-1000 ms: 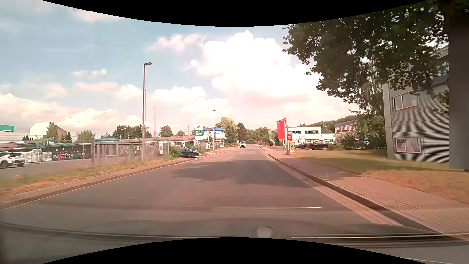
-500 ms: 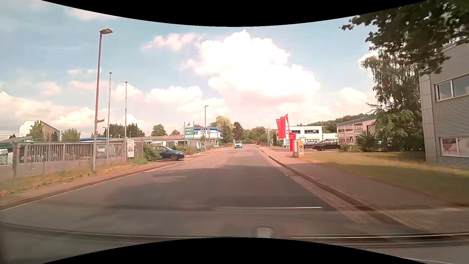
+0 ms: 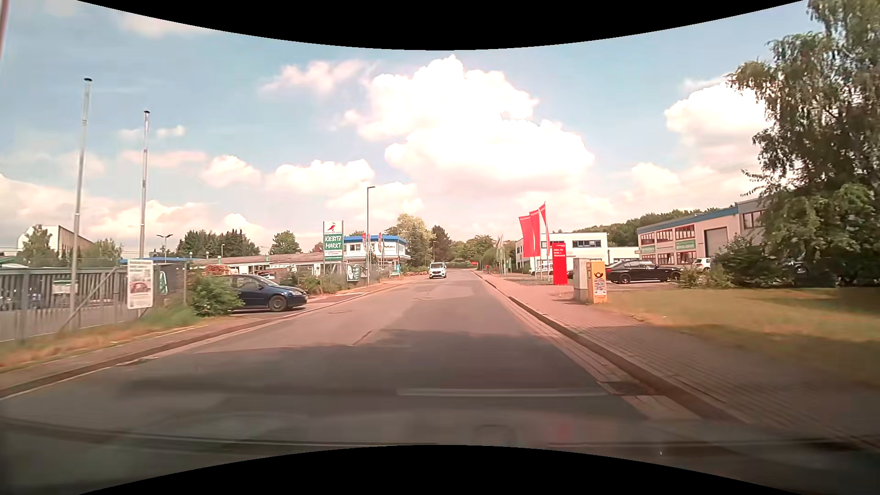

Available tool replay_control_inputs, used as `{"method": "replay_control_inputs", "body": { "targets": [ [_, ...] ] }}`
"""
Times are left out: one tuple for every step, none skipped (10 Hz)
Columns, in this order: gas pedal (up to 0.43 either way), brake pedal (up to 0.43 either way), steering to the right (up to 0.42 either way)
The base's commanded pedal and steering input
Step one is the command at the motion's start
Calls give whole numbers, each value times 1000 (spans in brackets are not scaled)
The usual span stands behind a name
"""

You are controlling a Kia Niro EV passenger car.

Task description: Follow the waypoints while adhering to traffic rules and regulations

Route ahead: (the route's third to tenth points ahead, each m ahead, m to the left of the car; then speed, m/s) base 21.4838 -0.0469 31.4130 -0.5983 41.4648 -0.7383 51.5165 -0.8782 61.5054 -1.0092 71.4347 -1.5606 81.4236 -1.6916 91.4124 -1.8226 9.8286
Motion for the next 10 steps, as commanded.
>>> {"method": "replay_control_inputs", "body": {
  "targets": [
    [67, 0, 9],
    [79, 0, 10],
    [110, 0, 9],
    [110, 0, 9],
    [110, 0, 9],
    [110, 0, 9],
    [110, 0, 8],
    [110, 0, 8],
    [110, 0, 5],
    [110, 0, 3]
  ]
}}
